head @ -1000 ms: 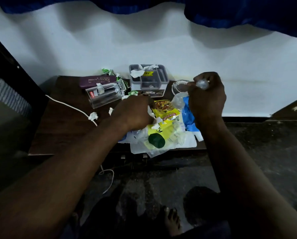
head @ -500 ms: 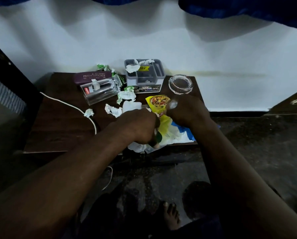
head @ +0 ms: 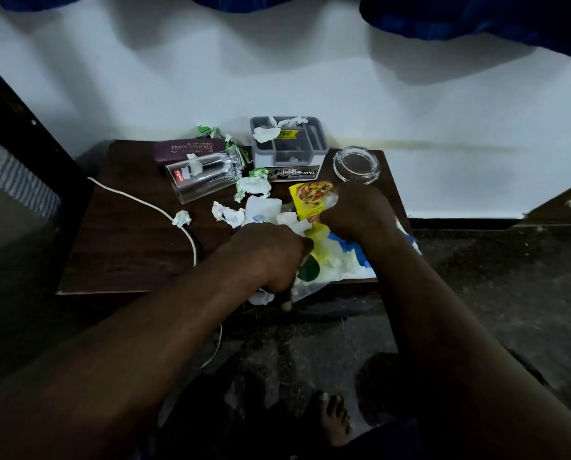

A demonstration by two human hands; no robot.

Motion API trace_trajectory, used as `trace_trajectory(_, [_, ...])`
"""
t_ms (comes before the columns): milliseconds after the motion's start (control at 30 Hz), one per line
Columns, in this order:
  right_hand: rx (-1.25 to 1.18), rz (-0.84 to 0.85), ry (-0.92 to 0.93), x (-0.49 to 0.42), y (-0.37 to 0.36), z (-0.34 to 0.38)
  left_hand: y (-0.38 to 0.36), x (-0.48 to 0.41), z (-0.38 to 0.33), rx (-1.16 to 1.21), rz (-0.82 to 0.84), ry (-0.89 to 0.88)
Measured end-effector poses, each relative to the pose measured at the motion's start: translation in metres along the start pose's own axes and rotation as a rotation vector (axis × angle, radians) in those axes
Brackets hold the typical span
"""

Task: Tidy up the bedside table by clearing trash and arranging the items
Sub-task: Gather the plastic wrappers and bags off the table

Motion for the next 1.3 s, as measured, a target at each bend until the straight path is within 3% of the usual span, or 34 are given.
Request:
trace_trajectory(133, [-0.026,-0.145,0.006,0.002,0.020,0.010,-0.001,-0.001,0.003,0.004,-0.111,-0.033])
trace_trajectory(300, [-0.143,-0.396,-0.019,0.005,0.042,0.013,0.013,-0.009,0.015,0.172,-0.194,-0.050])
trace_trajectory(467, [-0.367,-0.676,-0.138,0.009,0.064,0.006,0.039,-0.012,0.038,0.578,-0.452,-0.083])
trace_trajectory(633, [-0.632,-0.915,-0.125,0.016,0.075,0.000,0.054,-0.011,0.061,1.043,-0.650,0.047])
trace_trajectory(933, [-0.811,-1.030,0.030,0.021,0.087,-0.002,0.056,-0.018,0.076,1.550,-0.859,0.173])
trace_trajectory(1067, [-0.963,-1.019,-0.007,0.018,0.083,-0.012,0.063,-0.016,0.087,1.854,-0.820,0.195])
trace_trajectory(1200, [-1.045,-0.960,-0.021,0.016,0.076,-0.009,0.065,-0.017,0.089,2.115,-0.634,0.095])
trace_trajectory(1300, [-1.060,-0.927,-0.050,0.016,0.073,-0.004,0.063,-0.021,0.090,2.162,-0.467,0.110])
Point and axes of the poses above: each hand's wrist, its own x-axis away from the middle knuckle, its own y-axis out of the back of the hand, z = x × y, the point moved 3 cm from there along -x, towards the middle knuckle, and after that the axes turned 15 degrees about y, right-handed, at the moved point
